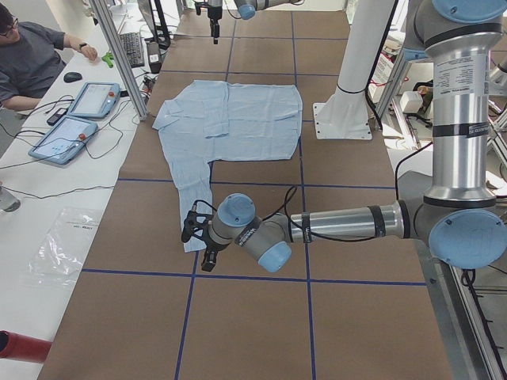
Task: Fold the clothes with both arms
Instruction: 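Withdraw the right gripper away from the shirt to its side, then grasp the sleeve cuff nearest the left gripper with the left gripper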
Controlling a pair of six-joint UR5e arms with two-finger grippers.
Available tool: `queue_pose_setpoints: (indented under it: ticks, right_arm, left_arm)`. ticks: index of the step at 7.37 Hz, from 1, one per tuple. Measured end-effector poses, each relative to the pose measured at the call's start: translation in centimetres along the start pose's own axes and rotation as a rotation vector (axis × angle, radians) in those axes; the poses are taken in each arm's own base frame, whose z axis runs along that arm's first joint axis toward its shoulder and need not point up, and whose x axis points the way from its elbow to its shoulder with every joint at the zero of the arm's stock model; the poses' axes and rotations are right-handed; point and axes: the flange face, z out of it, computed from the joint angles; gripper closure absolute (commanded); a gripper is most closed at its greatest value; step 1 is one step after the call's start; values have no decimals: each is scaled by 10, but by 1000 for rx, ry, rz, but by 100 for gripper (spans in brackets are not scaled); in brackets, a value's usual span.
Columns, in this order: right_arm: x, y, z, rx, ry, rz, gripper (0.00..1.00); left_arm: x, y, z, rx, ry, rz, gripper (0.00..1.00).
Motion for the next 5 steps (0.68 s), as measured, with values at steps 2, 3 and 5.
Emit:
queue_pose_setpoints:
  ticks: [2,3,5]
  right_arm:
    - [15,15,-2,-1,3,13,0]
    - [27,27,-6,2,7,25,0]
    - [42,47,-14,7,12,37,0]
  left_arm:
    - [21,8,26,3,14,-48,0]
    - [34,6,38,-6,27,-57,0]
    - [50,8,60,-15,31,-54,0]
